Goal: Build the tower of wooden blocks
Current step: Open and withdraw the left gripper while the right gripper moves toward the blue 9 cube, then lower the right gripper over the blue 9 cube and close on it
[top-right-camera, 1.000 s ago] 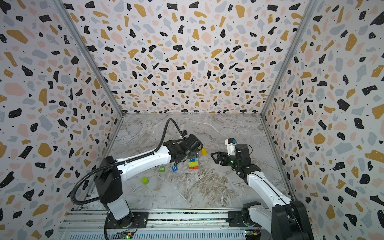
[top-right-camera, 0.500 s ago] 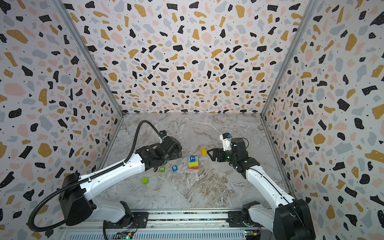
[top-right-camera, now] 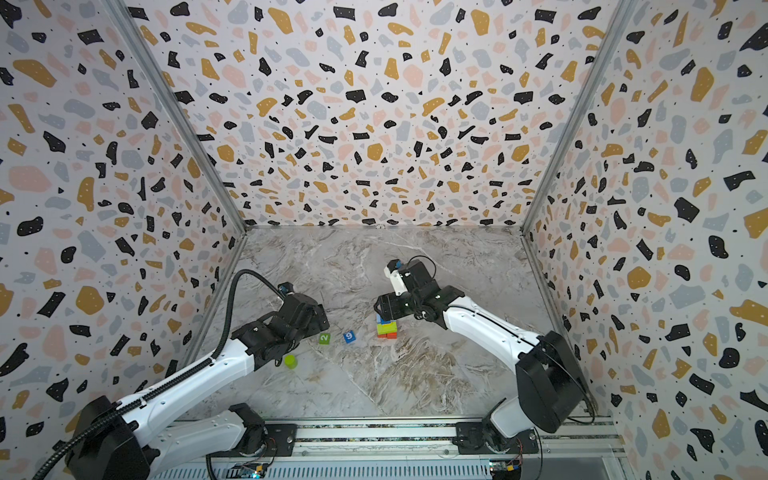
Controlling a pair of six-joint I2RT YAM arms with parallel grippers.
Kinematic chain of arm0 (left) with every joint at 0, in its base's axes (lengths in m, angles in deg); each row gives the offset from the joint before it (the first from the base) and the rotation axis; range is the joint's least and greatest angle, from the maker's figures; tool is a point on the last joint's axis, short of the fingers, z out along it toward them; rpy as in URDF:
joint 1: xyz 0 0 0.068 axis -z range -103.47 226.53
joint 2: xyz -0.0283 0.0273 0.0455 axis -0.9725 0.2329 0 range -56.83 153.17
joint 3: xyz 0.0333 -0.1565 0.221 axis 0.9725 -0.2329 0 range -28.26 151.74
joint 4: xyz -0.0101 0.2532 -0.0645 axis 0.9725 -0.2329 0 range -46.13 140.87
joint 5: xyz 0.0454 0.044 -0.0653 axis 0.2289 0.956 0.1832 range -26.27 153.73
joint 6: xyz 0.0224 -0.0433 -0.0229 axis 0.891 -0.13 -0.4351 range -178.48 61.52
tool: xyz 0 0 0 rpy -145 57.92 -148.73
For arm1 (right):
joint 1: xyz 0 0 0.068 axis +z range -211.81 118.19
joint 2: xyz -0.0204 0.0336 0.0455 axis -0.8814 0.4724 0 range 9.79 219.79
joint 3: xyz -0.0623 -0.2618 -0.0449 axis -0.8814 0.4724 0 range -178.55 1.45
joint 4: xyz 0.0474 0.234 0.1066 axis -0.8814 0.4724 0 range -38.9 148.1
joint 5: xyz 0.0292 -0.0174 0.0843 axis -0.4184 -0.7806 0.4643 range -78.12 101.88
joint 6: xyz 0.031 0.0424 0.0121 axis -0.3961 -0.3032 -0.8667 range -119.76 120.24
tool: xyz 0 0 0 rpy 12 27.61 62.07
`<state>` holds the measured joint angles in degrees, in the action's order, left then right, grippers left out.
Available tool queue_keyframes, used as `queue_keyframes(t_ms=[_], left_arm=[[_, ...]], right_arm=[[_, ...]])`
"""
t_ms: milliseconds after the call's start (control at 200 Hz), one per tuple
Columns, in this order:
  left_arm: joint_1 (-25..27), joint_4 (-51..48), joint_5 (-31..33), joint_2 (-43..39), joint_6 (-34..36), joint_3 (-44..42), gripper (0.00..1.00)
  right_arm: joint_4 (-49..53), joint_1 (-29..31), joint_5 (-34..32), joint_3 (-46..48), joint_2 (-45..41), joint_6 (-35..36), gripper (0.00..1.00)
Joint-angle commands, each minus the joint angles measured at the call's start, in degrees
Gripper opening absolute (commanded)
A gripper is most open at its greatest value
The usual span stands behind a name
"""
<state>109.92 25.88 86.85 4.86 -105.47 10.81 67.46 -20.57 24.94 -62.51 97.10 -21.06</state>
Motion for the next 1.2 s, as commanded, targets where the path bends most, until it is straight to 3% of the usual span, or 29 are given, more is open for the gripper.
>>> queue_keyframes(t_ms=[0, 295, 556, 911, 1196], left_arm=[[-3.1, 5.6, -2.4, -2.4, 1.4, -4.2, 0.97], [-9.4, 9.8, -5.0, -4.7, 3.1, -9.6, 0.97], [-13.8, 13.6, -4.6, -5.2, 3.6, -11.9, 0.97], [-14.5, 18.7, 1.8, -5.8, 3.3, -15.7, 0.97], [-14.6, 19.8, 4.2, -10.7, 2.9, -19.1, 0.97]], right_arm=[[5.2, 2.9, -3.9, -5.9, 3.7, 0.5, 0.74], [9.7, 7.3, -4.9, -17.7, 15.4, 0.8, 0.63], [12.9, 10.1, -6.5, -24.0, 22.9, 0.5, 0.59], [16.2, 12.2, -8.5, -28.6, 27.8, 0.1, 0.57], [19.0, 13.9, -9.4, -32.5, 32.2, -0.2, 0.6]])
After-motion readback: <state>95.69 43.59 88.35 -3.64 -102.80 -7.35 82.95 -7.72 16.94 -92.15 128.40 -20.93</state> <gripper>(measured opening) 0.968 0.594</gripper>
